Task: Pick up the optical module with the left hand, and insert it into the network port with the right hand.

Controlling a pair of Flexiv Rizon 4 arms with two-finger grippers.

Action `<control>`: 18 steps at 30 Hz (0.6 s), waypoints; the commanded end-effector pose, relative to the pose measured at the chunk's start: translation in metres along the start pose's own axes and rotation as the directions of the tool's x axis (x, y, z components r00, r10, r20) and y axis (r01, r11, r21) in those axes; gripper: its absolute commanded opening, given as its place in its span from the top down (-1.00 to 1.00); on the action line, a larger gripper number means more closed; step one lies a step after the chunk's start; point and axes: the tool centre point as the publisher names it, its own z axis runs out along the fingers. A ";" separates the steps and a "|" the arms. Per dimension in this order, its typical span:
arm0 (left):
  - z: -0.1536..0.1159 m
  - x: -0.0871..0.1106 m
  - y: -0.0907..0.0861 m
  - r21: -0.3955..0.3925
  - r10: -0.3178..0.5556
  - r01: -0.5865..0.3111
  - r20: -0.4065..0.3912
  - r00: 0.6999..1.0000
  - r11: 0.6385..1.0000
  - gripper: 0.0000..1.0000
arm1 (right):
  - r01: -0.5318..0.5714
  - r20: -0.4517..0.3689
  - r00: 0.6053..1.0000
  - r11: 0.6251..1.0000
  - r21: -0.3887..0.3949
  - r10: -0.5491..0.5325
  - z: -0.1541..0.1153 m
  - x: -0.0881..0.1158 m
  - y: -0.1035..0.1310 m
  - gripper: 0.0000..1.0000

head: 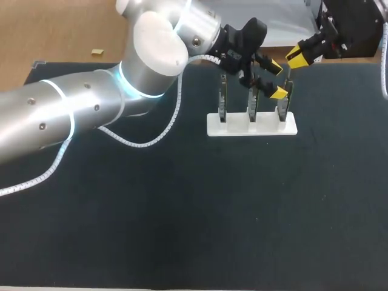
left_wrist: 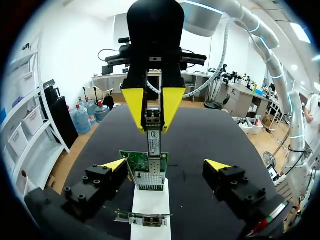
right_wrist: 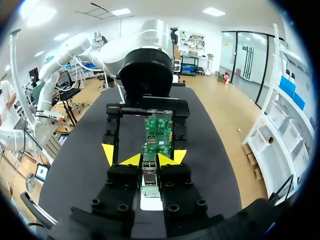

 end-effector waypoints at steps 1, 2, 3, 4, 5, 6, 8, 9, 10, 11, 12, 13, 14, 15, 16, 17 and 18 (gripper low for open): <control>0.000 0.000 0.000 0.000 -0.001 0.001 -0.003 1.000 1.000 -1.00 | -0.002 -0.003 1.000 1.000 0.007 0.002 0.002 0.001 0.004 1.00; 0.000 0.000 0.000 0.000 -0.001 0.001 -0.003 1.000 1.000 -1.00 | -0.003 -0.002 1.000 1.000 0.007 0.003 0.002 0.001 0.004 1.00; 0.000 0.000 0.000 0.000 -0.001 0.001 -0.003 1.000 1.000 -1.00 | -0.003 -0.003 1.000 1.000 0.006 0.003 0.003 0.002 0.005 1.00; 0.000 0.000 0.000 0.000 -0.001 0.001 -0.003 1.000 1.000 -1.00 | -0.003 -0.004 1.000 1.000 0.006 0.003 0.003 0.002 0.005 1.00; 0.000 0.000 0.000 0.000 -0.001 0.001 -0.003 1.000 1.000 -1.00 | -0.004 -0.005 1.000 1.000 0.005 0.004 0.004 0.002 0.005 1.00; 0.000 0.000 0.000 0.000 -0.001 0.001 -0.003 1.000 1.000 -1.00 | -0.004 -0.005 1.000 1.000 0.005 0.004 0.004 0.003 0.005 1.00; 0.000 0.000 0.000 0.000 -0.001 0.001 -0.003 1.000 1.000 -1.00 | -0.004 -0.008 1.000 1.000 0.005 0.004 0.005 0.004 0.005 1.00; 0.000 0.000 0.000 0.000 -0.001 0.001 -0.003 1.000 1.000 -1.00 | -0.005 -0.009 1.000 1.000 0.005 0.005 0.005 0.004 0.005 1.00; 0.000 0.000 0.000 0.000 -0.001 0.001 -0.003 1.000 1.000 -1.00 | -0.006 -0.008 1.000 1.000 0.006 0.006 0.005 0.004 0.005 1.00; 0.000 0.000 0.000 0.000 -0.001 0.001 -0.003 1.000 1.000 -1.00 | -0.006 -0.007 1.000 1.000 0.007 0.006 0.005 0.004 0.005 1.00; 0.000 0.000 0.000 0.000 -0.001 0.001 -0.003 1.000 1.000 -1.00 | -0.003 -0.004 1.000 1.000 0.011 0.003 0.005 0.003 0.006 1.00; 0.000 0.000 0.000 0.000 -0.001 0.001 -0.003 1.000 1.000 -1.00 | 0.001 -0.001 1.000 1.000 0.016 -0.001 0.004 0.003 0.005 1.00; 0.000 0.000 0.000 0.000 -0.001 0.001 -0.003 1.000 1.000 -1.00 | 0.006 0.000 1.000 1.000 0.023 -0.006 0.003 0.002 0.005 1.00; 0.000 0.000 0.000 0.000 -0.001 0.001 -0.003 1.000 1.000 -1.00 | 0.008 0.004 1.000 1.000 0.026 -0.008 0.002 0.001 0.005 1.00; 0.000 0.000 0.000 0.000 -0.001 0.001 -0.003 1.000 1.000 -1.00 | 0.012 0.007 1.000 0.999 0.031 -0.012 0.001 0.000 0.005 1.00; 0.000 0.000 0.000 0.000 -0.001 0.001 -0.003 1.000 1.000 -1.00 | 0.023 0.016 1.000 0.999 0.039 -0.023 0.000 0.000 0.005 1.00; 0.000 0.000 0.000 0.000 -0.001 0.001 -0.003 1.000 1.000 -1.00 | 0.027 0.035 0.999 0.999 0.041 -0.028 -0.001 -0.001 0.005 1.00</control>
